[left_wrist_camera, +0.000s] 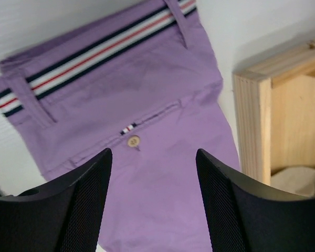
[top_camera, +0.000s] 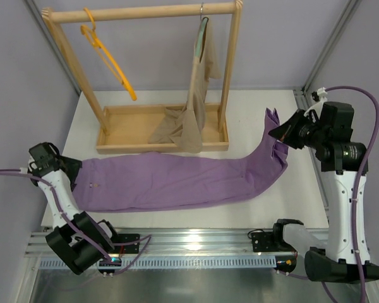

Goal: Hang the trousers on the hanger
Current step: Fold the trousers

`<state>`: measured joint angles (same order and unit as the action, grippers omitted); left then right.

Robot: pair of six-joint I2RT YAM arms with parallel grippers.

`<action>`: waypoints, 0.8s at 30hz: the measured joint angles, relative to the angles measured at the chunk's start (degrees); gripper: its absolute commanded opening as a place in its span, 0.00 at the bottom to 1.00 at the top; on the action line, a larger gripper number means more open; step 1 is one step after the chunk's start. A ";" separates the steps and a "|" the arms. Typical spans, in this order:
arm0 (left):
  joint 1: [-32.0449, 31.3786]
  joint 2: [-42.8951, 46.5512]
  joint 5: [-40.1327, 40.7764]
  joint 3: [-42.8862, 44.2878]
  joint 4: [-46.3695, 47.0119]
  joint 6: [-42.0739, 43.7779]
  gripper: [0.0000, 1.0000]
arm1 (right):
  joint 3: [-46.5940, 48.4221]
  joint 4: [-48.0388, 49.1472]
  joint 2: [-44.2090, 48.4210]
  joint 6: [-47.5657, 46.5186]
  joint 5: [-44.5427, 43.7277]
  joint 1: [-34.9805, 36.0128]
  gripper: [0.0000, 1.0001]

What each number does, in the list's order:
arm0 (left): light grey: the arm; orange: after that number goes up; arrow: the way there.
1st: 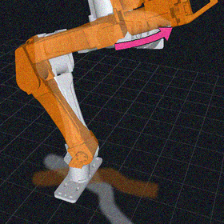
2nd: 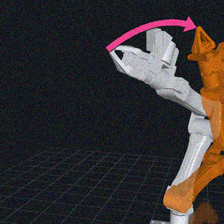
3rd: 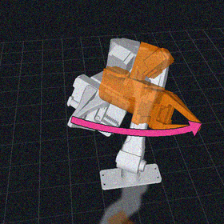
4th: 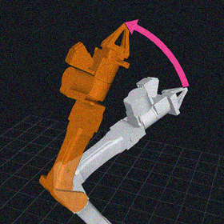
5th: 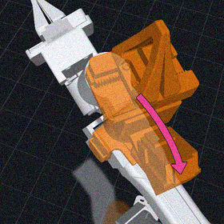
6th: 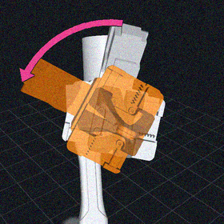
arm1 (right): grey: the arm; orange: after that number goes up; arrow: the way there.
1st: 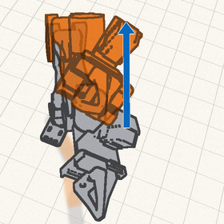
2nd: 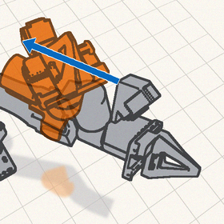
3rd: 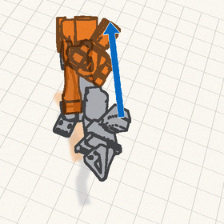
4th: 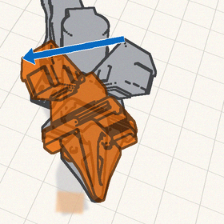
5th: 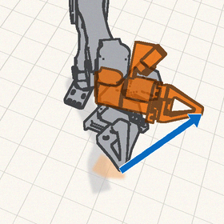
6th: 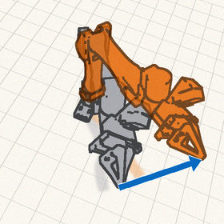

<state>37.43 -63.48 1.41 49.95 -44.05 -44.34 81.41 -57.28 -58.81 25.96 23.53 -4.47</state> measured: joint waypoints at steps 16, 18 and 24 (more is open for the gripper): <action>-6.14 0.98 -16.85 -0.02 3.67 0.61 0.70 | -10.47 12.04 3.56 15.04 -15.93 40.15 0.04; -6.14 0.98 -17.49 -0.04 3.67 1.42 0.70 | -13.16 13.88 2.56 16.98 -20.04 45.88 0.04; -6.14 0.98 -18.03 -0.81 3.45 2.86 0.70 | -12.83 23.19 -10.01 21.38 -30.77 59.91 0.04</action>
<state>31.29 -62.50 -16.62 49.15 -40.60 -41.47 68.58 -34.09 -68.82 47.33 -7.25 55.44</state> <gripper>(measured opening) 0.702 0.042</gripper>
